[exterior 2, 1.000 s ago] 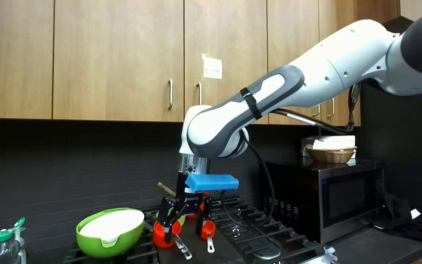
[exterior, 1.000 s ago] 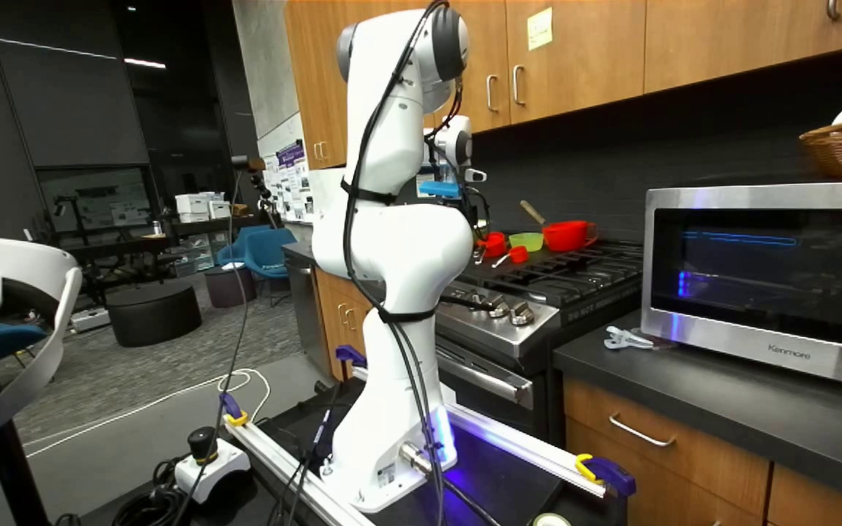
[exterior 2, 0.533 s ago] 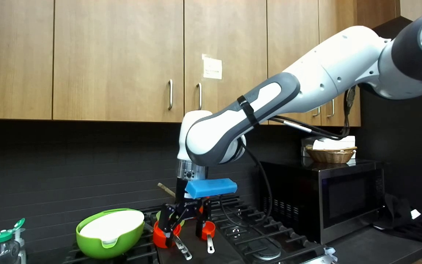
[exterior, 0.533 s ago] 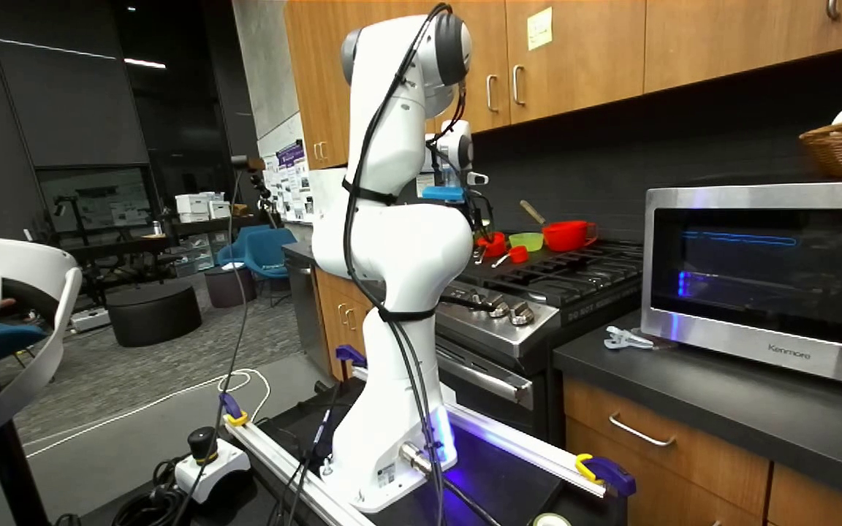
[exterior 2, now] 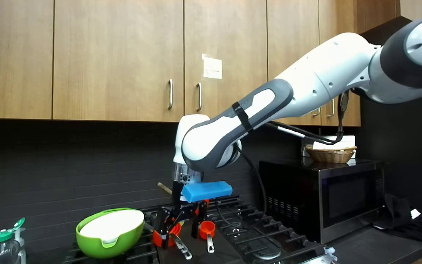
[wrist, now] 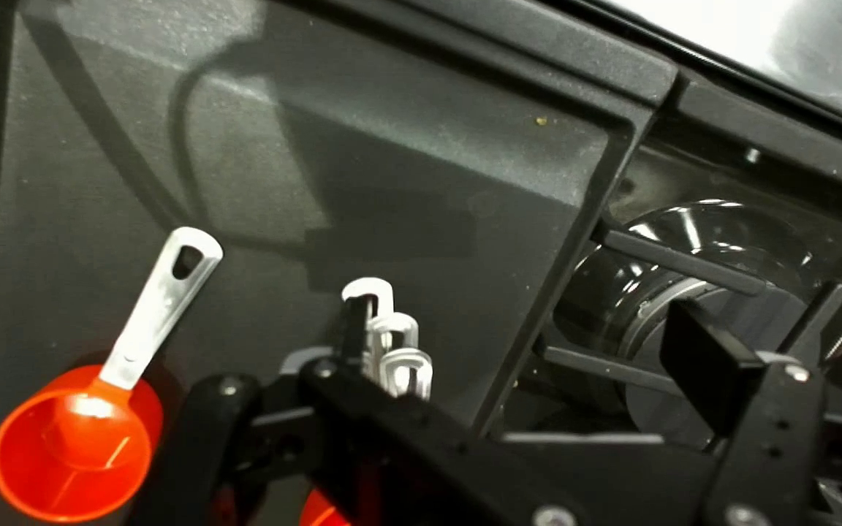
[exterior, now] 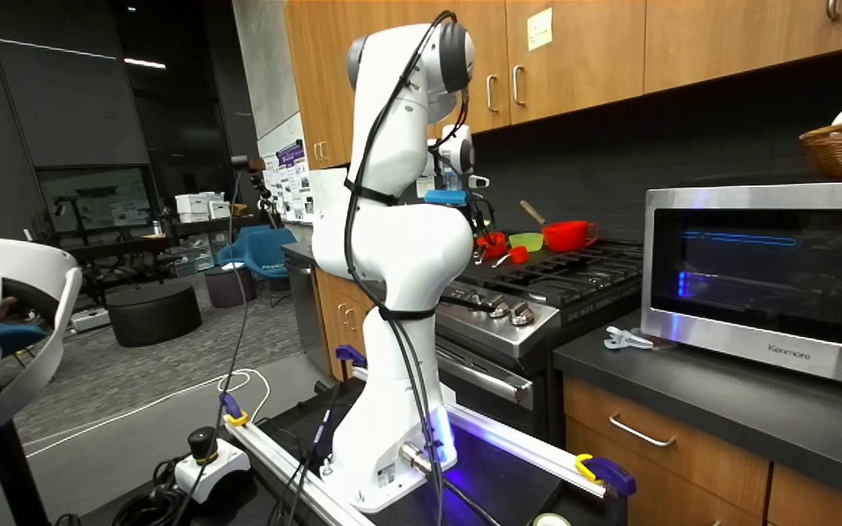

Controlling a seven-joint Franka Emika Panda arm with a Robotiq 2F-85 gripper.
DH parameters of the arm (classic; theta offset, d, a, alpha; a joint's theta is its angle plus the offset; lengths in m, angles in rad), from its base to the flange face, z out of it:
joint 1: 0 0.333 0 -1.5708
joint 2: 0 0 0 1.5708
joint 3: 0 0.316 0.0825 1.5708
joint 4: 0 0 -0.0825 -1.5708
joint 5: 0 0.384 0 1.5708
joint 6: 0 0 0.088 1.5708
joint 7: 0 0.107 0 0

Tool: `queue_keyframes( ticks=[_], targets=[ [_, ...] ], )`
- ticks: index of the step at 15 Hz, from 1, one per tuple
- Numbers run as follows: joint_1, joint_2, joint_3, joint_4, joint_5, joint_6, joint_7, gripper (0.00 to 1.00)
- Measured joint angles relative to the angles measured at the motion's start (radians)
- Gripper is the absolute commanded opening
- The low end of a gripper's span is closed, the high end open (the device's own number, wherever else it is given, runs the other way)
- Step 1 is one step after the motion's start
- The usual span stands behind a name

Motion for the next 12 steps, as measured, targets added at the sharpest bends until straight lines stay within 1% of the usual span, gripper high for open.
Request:
queue_keyframes(
  ticks=[6, 12],
  targets=[
    [0.005, 0.031, -0.005, 0.042, -0.033, 0.002, 0.000, 1.00],
    [0.008, 0.078, -0.038, 0.080, -0.070, 0.006, 0.001, 1.00]
  ],
)
